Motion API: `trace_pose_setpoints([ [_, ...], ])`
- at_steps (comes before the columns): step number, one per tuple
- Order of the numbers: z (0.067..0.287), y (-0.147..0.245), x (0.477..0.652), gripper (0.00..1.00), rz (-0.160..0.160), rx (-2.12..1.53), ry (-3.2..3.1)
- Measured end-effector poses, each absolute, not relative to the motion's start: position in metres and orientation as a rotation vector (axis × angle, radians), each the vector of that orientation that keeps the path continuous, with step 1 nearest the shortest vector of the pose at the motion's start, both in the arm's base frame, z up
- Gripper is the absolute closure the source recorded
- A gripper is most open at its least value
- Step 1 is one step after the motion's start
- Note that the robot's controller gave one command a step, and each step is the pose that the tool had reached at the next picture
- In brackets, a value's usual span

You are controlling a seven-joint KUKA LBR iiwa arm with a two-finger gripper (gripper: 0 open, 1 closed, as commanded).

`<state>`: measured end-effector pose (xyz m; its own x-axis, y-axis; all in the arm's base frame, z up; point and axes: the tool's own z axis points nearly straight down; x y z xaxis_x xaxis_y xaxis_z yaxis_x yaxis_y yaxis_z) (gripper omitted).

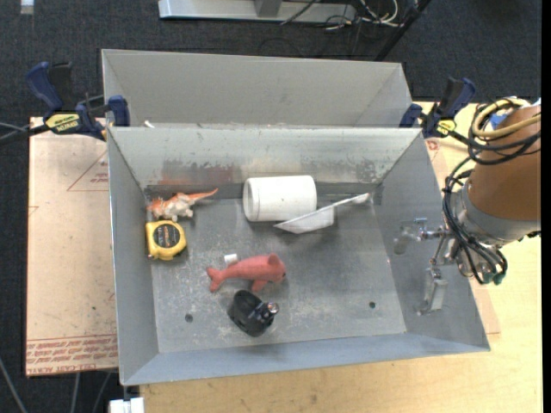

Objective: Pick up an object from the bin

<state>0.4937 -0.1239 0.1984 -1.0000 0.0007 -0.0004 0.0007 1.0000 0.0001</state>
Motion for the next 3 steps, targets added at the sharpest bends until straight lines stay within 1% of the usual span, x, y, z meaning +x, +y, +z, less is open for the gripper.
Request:
trace_pose_setpoints([
  [1, 0.151, -0.116, 0.496, 0.0, -0.001, -0.063, 3.137],
  [2, 0.116, -0.066, 0.495, 0.0, 0.0, -0.205, 3.137],
  [3, 0.085, -0.04, 0.511, 0.0, 0.004, -0.3, 3.123],
])
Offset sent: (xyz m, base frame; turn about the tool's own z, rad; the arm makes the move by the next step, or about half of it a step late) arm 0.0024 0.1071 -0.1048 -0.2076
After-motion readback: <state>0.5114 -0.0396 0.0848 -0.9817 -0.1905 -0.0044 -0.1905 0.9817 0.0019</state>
